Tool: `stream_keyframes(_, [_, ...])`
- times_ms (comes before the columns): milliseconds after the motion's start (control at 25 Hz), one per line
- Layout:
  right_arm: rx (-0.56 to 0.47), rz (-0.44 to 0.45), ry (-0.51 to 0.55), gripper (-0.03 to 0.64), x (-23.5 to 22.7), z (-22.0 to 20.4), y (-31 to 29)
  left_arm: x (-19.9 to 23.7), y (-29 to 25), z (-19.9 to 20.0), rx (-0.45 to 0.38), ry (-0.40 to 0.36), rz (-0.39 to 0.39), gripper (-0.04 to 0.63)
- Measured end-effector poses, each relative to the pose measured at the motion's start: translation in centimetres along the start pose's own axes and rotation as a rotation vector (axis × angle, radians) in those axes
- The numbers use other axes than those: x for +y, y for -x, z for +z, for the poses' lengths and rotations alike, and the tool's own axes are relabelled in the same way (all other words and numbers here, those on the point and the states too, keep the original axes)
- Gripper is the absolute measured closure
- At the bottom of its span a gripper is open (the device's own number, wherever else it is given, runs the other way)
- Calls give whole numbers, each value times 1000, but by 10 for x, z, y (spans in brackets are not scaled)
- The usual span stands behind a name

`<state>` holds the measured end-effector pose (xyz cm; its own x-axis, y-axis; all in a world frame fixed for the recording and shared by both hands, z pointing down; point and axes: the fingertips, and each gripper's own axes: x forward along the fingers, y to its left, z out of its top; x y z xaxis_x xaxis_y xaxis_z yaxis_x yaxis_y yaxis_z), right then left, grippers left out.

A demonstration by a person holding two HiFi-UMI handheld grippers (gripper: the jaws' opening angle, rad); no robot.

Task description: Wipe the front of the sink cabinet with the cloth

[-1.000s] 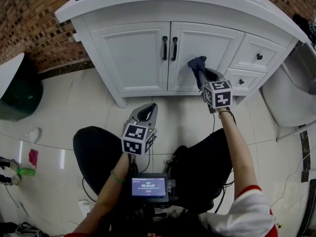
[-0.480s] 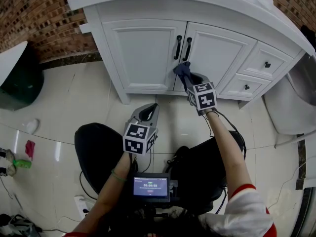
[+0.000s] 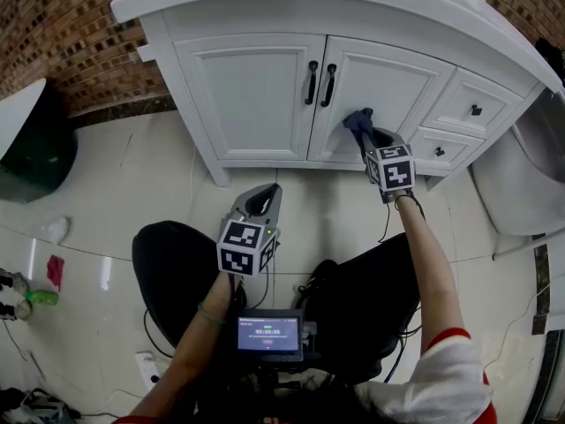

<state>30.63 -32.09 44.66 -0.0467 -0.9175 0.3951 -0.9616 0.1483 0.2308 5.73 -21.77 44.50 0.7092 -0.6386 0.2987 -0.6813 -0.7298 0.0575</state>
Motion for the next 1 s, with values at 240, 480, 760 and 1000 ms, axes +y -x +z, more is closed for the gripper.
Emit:
stream_keyframes(240, [47, -136, -74, 557, -76, -39, 31, -10, -4, 1, 14, -23, -12, 575])
stream_keyframes(480, [93, -243, -166, 557, -129, -81, 58, -18, -7, 3, 19, -41, -20, 575])
stream_keyframes(760, [96, -224, -159, 556, -123, -82, 63, -24, -10, 1, 22, -39, -25, 575])
stream_keyframes(1000, [64, -48, -49, 556, -54, -44, 39, -21, -9, 1, 17, -28, -27, 575])
